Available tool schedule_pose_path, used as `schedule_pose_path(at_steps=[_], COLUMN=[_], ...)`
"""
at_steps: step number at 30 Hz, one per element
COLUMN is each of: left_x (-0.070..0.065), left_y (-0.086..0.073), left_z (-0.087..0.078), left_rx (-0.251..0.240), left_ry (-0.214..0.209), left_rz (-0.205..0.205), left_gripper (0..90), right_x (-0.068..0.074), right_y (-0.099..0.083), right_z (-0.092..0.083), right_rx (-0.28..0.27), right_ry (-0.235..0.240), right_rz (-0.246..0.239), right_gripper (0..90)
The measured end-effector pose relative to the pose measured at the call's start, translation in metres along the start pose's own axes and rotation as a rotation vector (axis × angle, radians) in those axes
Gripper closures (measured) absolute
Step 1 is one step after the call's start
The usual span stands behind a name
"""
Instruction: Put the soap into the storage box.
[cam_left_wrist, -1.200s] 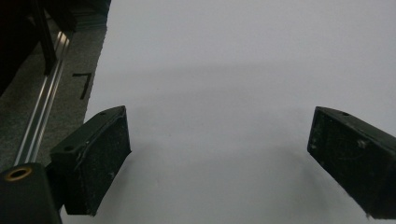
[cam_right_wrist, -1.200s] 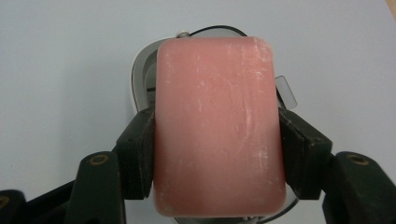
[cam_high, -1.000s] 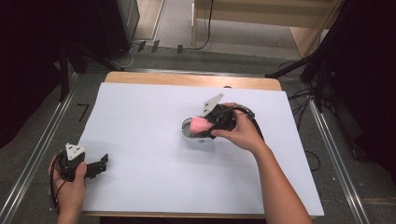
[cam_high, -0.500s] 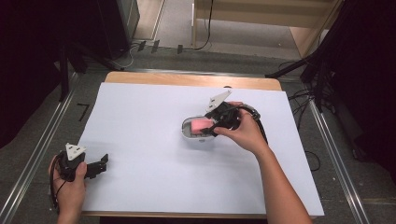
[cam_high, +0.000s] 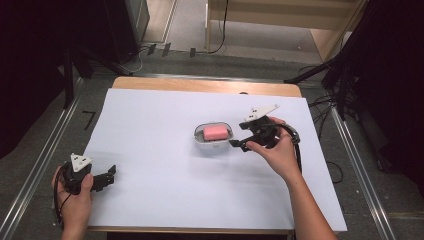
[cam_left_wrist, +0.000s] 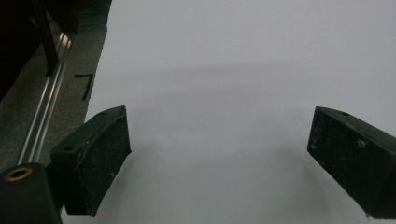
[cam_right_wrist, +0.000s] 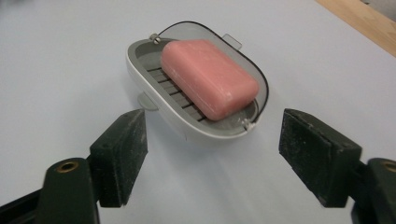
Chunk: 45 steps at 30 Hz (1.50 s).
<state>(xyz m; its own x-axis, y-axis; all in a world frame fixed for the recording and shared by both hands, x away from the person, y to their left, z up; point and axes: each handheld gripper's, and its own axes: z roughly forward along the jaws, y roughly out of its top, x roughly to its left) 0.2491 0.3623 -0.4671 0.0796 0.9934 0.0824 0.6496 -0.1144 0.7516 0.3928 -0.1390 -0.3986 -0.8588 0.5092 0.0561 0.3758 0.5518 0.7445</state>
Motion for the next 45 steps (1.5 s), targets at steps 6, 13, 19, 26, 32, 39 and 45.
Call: schedule_pose_path(at_steps=[6, 13, 19, 26, 32, 39, 45], left_x=[0.0, 0.0, 0.0, 0.001, 0.001, 0.001, 0.001], left_y=[0.0, 0.0, 0.0, 0.0, 0.0, 0.0, 0.0], left_z=[0.0, 0.0, -0.001, 0.0, -0.001, -0.001, -0.001], left_rx=[-0.003, -0.003, -0.004, -0.005, -0.007, -0.006, -0.009], left_ry=[0.0, 0.001, 0.0, -0.004, -0.004, -0.003, 0.0], left_rz=[0.002, 0.001, 0.002, -0.007, -0.008, -0.005, -0.005], left_gripper=[6.2, 6.2, 6.2, 6.2, 6.2, 6.2, 6.2], right_x=[0.003, 0.005, 0.007, 0.01, 0.014, 0.019, 0.02], right_y=[-0.017, -0.04, -0.055, -0.069, -0.083, -0.102, -0.119], right_z=[-0.011, -0.017, -0.024, -0.032, -0.035, -0.041, -0.045], right_rx=[-0.019, -0.032, -0.057, -0.078, -0.063, -0.101, -0.106], right_ry=[-0.04, -0.067, -0.098, -0.1, -0.141, -0.199, -0.244], right_rz=[0.043, 0.1, 0.127, 0.166, 0.18, 0.209, 0.225], right_gripper=[19.2, 22.9, 22.7, 32.5, 36.0, 40.7, 40.2])
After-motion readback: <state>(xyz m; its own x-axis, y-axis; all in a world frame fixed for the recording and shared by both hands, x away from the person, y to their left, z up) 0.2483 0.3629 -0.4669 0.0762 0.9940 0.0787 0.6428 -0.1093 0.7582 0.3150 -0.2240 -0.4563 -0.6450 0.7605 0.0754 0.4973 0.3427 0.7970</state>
